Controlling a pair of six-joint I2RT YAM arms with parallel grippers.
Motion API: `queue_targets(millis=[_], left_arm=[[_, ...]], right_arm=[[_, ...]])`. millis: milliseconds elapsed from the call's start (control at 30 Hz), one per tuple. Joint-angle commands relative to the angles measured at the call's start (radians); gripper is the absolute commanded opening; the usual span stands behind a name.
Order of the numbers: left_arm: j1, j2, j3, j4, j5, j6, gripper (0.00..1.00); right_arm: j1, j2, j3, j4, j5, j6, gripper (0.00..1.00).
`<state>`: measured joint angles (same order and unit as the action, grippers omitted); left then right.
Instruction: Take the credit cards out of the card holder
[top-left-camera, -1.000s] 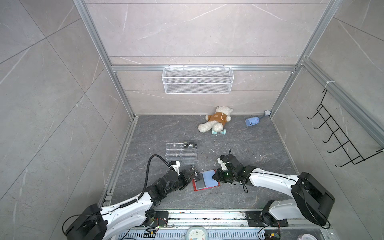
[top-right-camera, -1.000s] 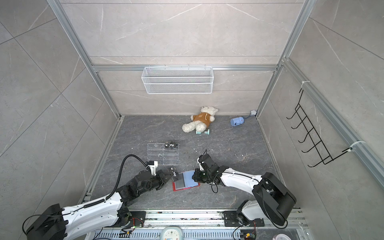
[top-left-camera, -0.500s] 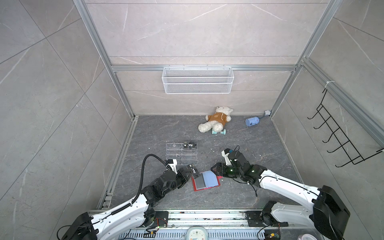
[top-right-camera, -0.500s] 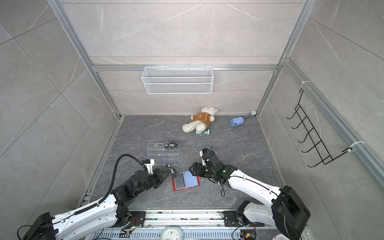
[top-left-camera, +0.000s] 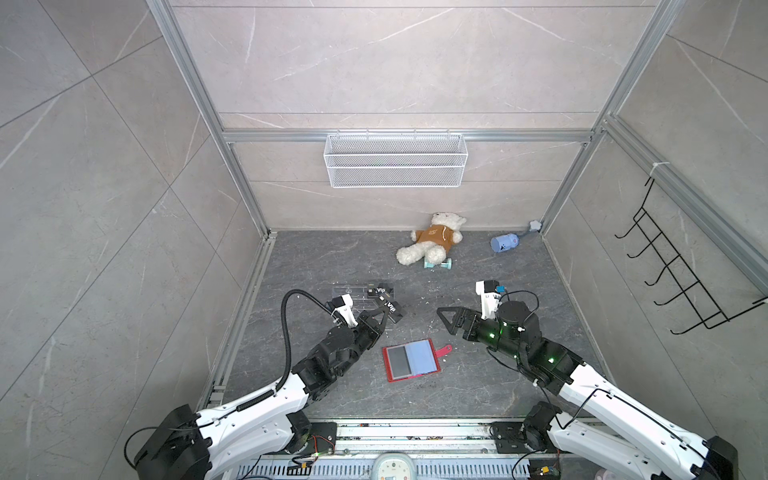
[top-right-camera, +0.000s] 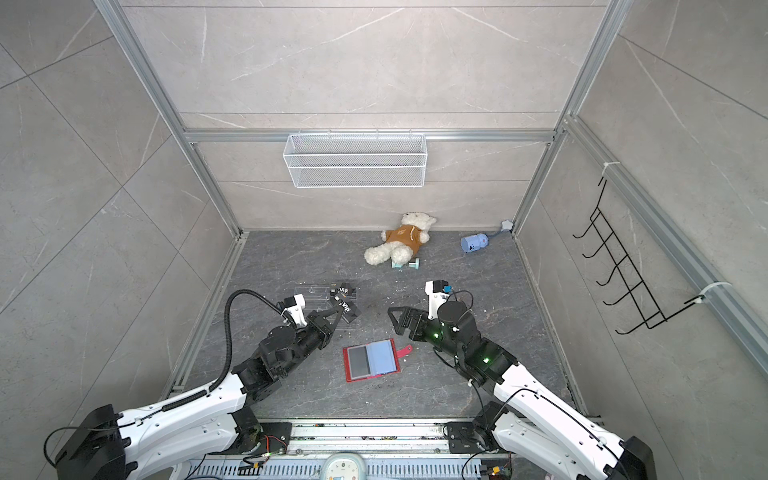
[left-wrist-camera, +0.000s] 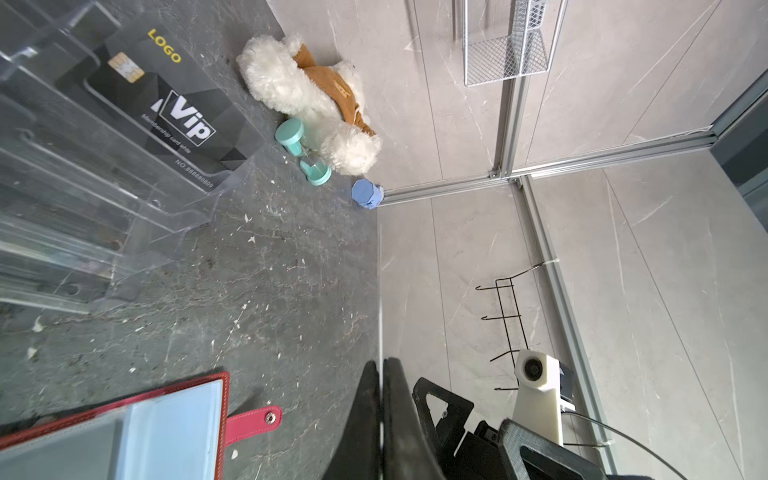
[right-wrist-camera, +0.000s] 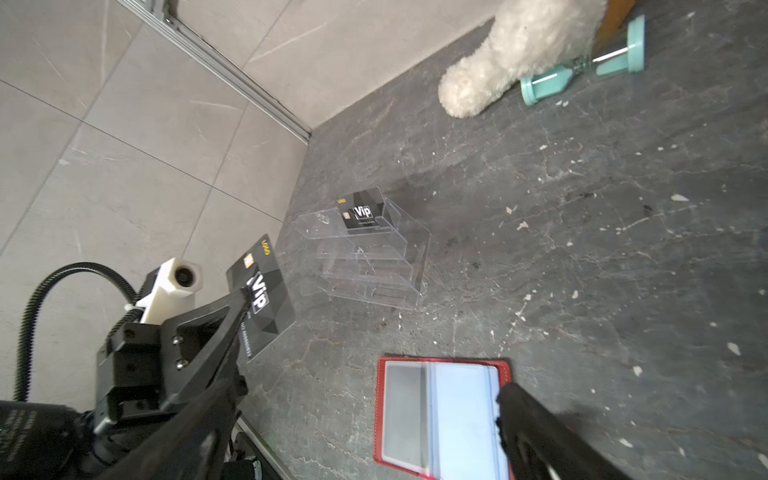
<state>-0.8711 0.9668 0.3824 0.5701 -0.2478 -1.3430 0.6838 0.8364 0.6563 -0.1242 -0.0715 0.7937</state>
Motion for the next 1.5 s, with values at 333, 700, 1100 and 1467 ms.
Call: queue_targets(millis=[333, 700, 1100, 1467], left_arm=[[-0.049, 0.076, 0.074, 0.204, -0.126, 0.061, 0.00], [-0.079, 0.082, 0.065, 0.251, -0.175, 0.082, 0.00], [-0.088, 0.109, 0.069, 0.280, -0.200, 0.084, 0.00], [-0.111, 0.174, 0.102, 0.307, -0.220, 0.090, 0.00]], right_arm=[[-0.016, 0.008, -0.022, 0.130, -0.085, 0.087, 1.00], [-0.019, 0.125, -0.092, 0.434, -0.189, 0.216, 0.94], [-0.018, 0.243, -0.133, 0.659, -0.255, 0.326, 0.80], [-0.009, 0.340, -0.154, 0.861, -0.280, 0.411, 0.63]])
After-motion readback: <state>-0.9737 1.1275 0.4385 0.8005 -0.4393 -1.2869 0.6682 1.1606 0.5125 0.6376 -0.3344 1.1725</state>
